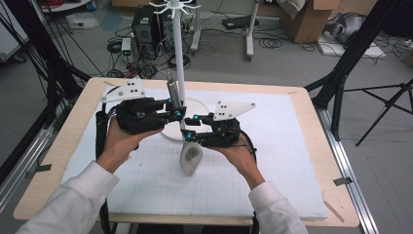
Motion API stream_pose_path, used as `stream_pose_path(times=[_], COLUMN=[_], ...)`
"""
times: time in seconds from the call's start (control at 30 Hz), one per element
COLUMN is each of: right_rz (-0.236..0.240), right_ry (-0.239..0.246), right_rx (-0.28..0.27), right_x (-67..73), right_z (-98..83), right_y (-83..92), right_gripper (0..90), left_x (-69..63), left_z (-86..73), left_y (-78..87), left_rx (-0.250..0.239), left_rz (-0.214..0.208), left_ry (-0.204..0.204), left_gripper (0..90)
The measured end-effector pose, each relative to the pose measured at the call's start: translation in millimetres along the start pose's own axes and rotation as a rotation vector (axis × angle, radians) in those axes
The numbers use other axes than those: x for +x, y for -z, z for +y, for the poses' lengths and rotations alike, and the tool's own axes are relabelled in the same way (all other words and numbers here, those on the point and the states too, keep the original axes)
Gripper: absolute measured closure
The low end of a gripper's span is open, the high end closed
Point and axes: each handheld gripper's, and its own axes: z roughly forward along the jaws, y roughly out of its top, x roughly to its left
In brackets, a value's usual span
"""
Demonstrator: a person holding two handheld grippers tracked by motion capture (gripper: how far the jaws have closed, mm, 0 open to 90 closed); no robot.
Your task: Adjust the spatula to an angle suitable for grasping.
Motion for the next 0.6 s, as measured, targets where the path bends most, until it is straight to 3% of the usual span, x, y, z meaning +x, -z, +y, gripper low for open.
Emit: stream_pose_path(times=[0.3,0.37,0.4,0.6], right_rz=[0.006,-0.013,-0.004,0.001], right_ry=[0.002,0.002,-0.011,0.001], right_rx=[-0.037,-0.049,-0.046,-0.018], right_x=[-2.9,-3.6,-4.1,-5.5], right_z=[6.4,8.2,10.2,16.3], right_y=[15.6,18.8,21.3,25.2], right_gripper=[49.8,43.2,37.3,21.6], left_x=[7.1,8.1,8.6,10.7], left_z=[1.2,1.2,1.2,0.6], left_y=[5.6,6.4,6.7,7.3], left_rx=[0.012,0.014,0.018,0.020], left_rz=[-0.013,-0.015,-0.019,-0.037], left_ry=[0.006,0.007,0.008,0.008], left_gripper=[72.9,72.9,72.9,72.9])
